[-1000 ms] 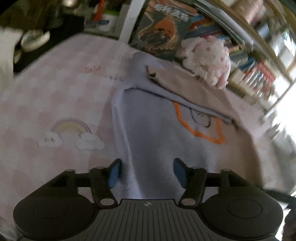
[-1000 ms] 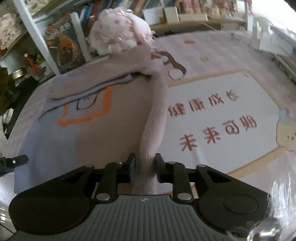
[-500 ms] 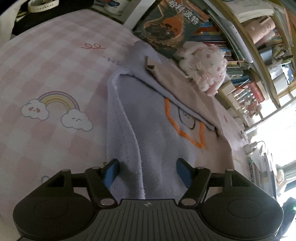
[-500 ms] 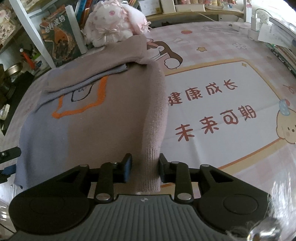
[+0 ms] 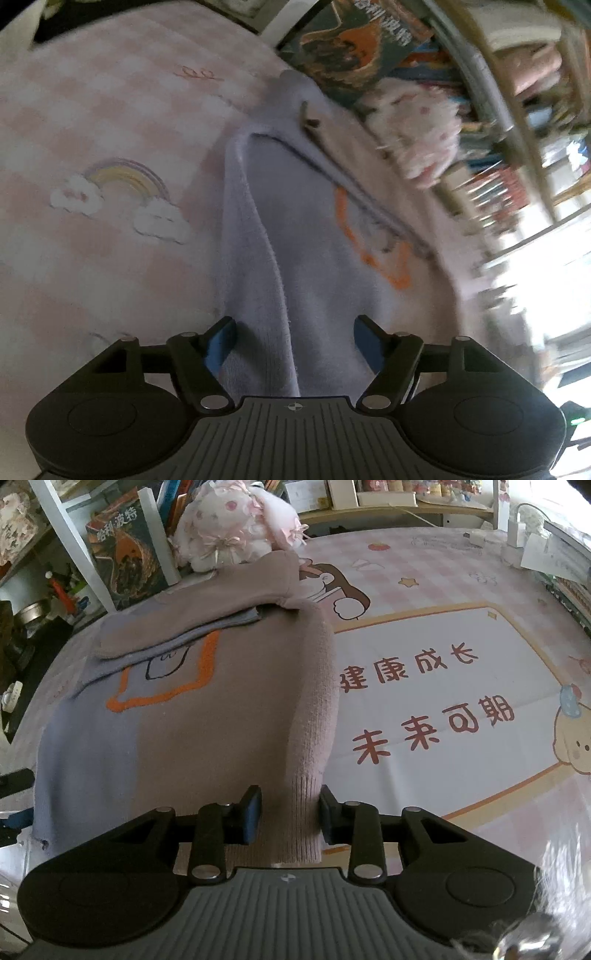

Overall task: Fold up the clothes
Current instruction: 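Grasp the lavender side edge with the left tool while the right tool grasps the pink side edge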

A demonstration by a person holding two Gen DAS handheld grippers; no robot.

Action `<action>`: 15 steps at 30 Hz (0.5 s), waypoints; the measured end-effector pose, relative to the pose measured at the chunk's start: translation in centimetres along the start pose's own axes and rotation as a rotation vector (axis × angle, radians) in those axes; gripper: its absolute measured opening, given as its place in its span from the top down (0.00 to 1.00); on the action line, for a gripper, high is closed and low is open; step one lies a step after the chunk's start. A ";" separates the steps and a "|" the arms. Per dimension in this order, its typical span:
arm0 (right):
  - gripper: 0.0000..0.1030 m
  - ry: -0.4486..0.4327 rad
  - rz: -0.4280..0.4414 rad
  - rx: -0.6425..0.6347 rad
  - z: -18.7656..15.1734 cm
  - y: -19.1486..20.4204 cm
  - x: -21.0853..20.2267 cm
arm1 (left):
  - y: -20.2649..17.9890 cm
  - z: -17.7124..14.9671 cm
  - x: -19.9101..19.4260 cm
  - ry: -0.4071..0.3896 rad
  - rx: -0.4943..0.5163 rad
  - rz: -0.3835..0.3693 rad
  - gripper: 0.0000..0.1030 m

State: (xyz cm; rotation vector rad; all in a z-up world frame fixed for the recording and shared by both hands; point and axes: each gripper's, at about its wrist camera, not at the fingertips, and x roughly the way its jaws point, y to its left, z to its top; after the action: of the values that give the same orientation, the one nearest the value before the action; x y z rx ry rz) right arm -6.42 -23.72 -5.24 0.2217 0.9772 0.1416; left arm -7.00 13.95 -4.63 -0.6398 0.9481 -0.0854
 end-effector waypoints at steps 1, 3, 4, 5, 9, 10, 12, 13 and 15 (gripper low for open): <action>0.71 0.000 -0.001 -0.001 0.0 0.0 0.0 | -0.4 0.0 0.0 -0.003 0.037 0.040 0.34; 0.71 -0.007 -0.001 0.009 -0.1 0.0 -0.1 | -1.1 -0.2 0.1 -0.004 0.133 0.113 0.45; 0.71 -0.014 0.002 0.021 -0.1 -0.1 -0.1 | -1.3 -0.2 0.1 0.002 0.166 0.135 0.58; 0.71 -0.022 0.006 0.033 -0.1 -0.2 -0.2 | -1.4 -0.3 0.1 0.002 0.190 0.155 0.62; 0.76 -0.028 0.018 0.077 -0.1 -0.8 -0.2 | -0.5 -0.2 -0.3 -0.003 0.165 0.151 0.72; 0.77 -0.019 0.020 0.083 0.0 -0.9 0.0 | -0.3 -0.1 -0.4 -0.004 0.150 0.148 0.75; 0.79 -0.014 0.024 0.080 0.0 -0.9 0.1 | 0.1 -0.1 -0.5 0.001 0.132 0.145 0.84; 0.83 -0.012 0.025 0.078 0.0 -0.9 0.1 | 0.2 -0.1 -0.4 0.008 0.127 0.142 0.92; 0.88 -0.006 0.041 0.089 0.0 -1.1 0.2 | 0.4 -0.1 -0.4 0.014 0.122 0.137 0.94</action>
State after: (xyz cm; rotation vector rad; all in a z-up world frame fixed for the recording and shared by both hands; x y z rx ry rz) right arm -6.26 -24.69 -5.70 0.3236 0.9743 0.1351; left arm -7.35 14.35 -4.55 -0.4609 0.9901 -0.0259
